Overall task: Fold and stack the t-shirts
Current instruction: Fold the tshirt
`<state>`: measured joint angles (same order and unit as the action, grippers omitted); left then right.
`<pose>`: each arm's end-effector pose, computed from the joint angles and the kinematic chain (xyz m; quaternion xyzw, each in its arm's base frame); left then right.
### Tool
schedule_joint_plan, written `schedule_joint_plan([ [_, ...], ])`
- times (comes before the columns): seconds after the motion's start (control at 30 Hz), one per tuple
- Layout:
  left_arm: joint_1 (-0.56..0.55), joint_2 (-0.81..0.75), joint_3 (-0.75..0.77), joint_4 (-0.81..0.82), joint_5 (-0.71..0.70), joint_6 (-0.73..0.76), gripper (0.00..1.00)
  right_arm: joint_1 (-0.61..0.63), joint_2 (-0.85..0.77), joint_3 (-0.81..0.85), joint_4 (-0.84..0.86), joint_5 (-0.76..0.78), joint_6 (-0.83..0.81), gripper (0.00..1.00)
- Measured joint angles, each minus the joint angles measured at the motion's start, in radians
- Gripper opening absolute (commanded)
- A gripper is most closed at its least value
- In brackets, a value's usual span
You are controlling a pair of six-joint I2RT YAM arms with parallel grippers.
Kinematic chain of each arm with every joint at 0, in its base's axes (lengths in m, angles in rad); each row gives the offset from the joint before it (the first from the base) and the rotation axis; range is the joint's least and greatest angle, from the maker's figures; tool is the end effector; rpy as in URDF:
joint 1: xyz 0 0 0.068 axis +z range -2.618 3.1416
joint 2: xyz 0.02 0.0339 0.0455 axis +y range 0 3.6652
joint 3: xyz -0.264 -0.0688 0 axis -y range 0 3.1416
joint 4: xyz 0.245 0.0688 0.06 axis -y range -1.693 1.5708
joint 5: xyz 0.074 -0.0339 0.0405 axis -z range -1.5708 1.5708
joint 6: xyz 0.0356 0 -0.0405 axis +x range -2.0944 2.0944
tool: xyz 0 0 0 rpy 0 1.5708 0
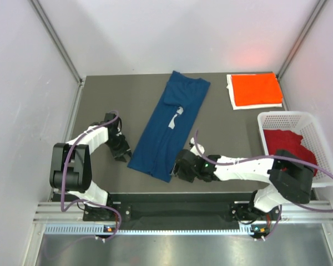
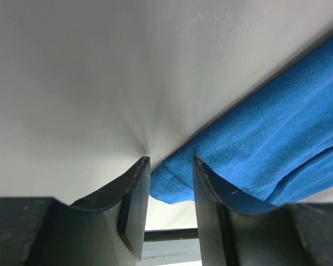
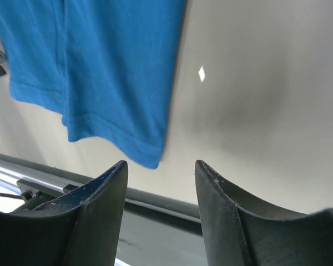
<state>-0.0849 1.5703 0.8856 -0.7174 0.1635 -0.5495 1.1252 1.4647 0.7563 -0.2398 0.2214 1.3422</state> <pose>0.2645 -0.0283 0.1615 -0.2219 0.9680 -0.1035 0.0544 0.1280 0.2498 0.1738 0.1361 0.9369 0.2525 0.1999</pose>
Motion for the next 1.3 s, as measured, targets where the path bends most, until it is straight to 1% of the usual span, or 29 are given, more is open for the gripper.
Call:
schedule_joint_plan([
  [0.23, -0.003, 0.000, 0.000, -0.001, 0.001, 0.000, 0.38, 0.087, 0.117, 0.040, -0.005, 0.021, 0.156, 0.51],
  [0.5, -0.009, -0.003, 0.000, -0.002, 0.012, -0.002, 0.40, 0.113, 0.138, 0.067, -0.016, 0.068, 0.224, 0.49],
  [0.6, -0.014, -0.015, 0.000, -0.008, -0.002, -0.003, 0.41, 0.114, 0.145, 0.068, -0.016, 0.074, 0.235, 0.45],
  [0.7, -0.020, -0.037, 0.000, -0.021, -0.035, -0.006, 0.42, 0.114, 0.150, 0.068, -0.015, 0.076, 0.245, 0.29],
  [0.73, -0.021, -0.047, 0.000, -0.025, -0.049, -0.007, 0.42, 0.114, 0.150, 0.068, -0.015, 0.078, 0.248, 0.21],
  [0.8, -0.022, -0.073, 0.003, -0.042, -0.077, -0.008, 0.43, 0.115, 0.153, 0.068, -0.014, 0.082, 0.251, 0.14],
  [0.83, -0.022, -0.084, 0.007, -0.052, -0.087, -0.008, 0.44, 0.115, 0.156, 0.068, -0.013, 0.085, 0.252, 0.07],
  [0.93, -0.022, -0.114, 0.032, -0.081, -0.129, -0.005, 0.45, 0.116, 0.159, 0.068, -0.008, 0.093, 0.253, 0.00],
  [1.17, -0.022, -0.174, 0.053, -0.106, -0.135, 0.004, 0.45, 0.116, 0.159, 0.068, 0.015, 0.119, 0.243, 0.00],
  [1.2, -0.022, -0.177, 0.053, -0.108, -0.132, 0.004, 0.45, 0.116, 0.159, 0.068, 0.015, 0.119, 0.240, 0.01],
  [1.23, -0.022, -0.177, 0.053, -0.110, -0.129, 0.004, 0.45, 0.116, 0.159, 0.068, 0.015, 0.119, 0.238, 0.11],
  [1.3, -0.022, -0.176, 0.053, -0.112, -0.125, 0.004, 0.46, 0.116, 0.162, 0.070, 0.010, 0.118, 0.239, 0.27],
])
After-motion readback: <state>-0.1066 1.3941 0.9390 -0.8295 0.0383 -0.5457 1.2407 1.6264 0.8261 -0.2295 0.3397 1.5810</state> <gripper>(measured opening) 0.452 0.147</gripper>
